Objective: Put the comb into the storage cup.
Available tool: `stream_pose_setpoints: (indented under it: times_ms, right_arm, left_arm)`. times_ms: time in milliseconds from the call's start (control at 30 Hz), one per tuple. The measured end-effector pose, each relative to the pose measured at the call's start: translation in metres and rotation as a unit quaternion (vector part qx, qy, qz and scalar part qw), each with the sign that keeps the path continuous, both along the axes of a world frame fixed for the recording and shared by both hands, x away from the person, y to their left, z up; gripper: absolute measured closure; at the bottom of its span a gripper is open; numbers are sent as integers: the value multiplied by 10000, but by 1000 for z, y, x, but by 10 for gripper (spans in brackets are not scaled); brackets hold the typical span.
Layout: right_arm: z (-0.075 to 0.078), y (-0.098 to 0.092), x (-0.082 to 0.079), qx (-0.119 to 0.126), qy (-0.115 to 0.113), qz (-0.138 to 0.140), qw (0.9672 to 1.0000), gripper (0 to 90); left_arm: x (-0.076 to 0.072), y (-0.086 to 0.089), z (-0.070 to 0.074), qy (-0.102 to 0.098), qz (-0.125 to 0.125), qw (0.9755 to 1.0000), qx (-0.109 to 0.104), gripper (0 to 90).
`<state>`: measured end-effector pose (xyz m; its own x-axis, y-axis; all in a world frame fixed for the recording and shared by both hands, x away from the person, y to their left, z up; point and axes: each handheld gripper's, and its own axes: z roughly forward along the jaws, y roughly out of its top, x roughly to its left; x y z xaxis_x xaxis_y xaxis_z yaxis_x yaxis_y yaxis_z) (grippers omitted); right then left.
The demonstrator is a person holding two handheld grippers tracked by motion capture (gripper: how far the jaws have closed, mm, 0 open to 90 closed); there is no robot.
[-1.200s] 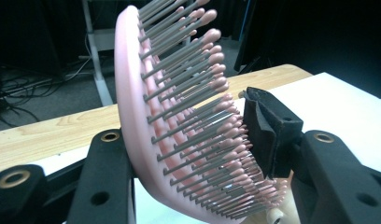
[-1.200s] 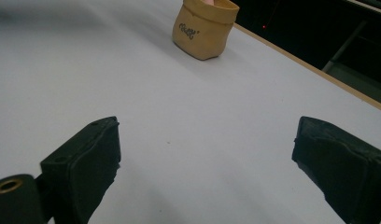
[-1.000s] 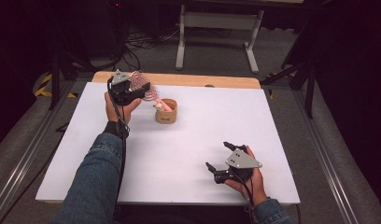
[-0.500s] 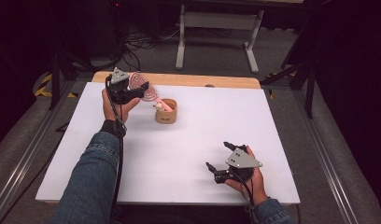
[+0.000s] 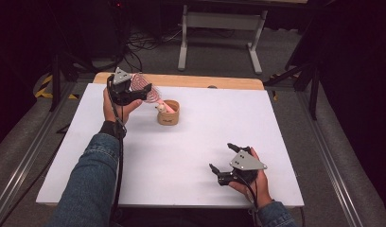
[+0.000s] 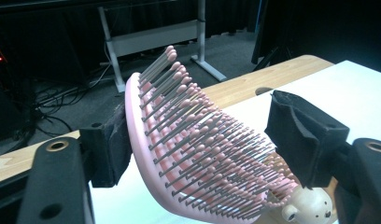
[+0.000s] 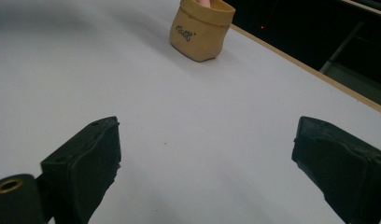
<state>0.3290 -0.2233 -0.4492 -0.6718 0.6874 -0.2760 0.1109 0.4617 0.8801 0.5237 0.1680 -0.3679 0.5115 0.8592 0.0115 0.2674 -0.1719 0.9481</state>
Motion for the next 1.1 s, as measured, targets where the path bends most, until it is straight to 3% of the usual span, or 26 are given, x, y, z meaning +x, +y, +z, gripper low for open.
stream_pose_setpoints:
  times_ms: [67, 1100]
  right_arm:
    - [0, 0, 0, 1, -1, 1, 10000, 87]
    - [2, 0, -2, -109, -131, -81, 9998, 87]
  left_arm:
    - [-1, 1, 1, -15, 1, 10000, -66, 242]
    - [-6, 3, 10, -41, -207, 9992, 326, 184]
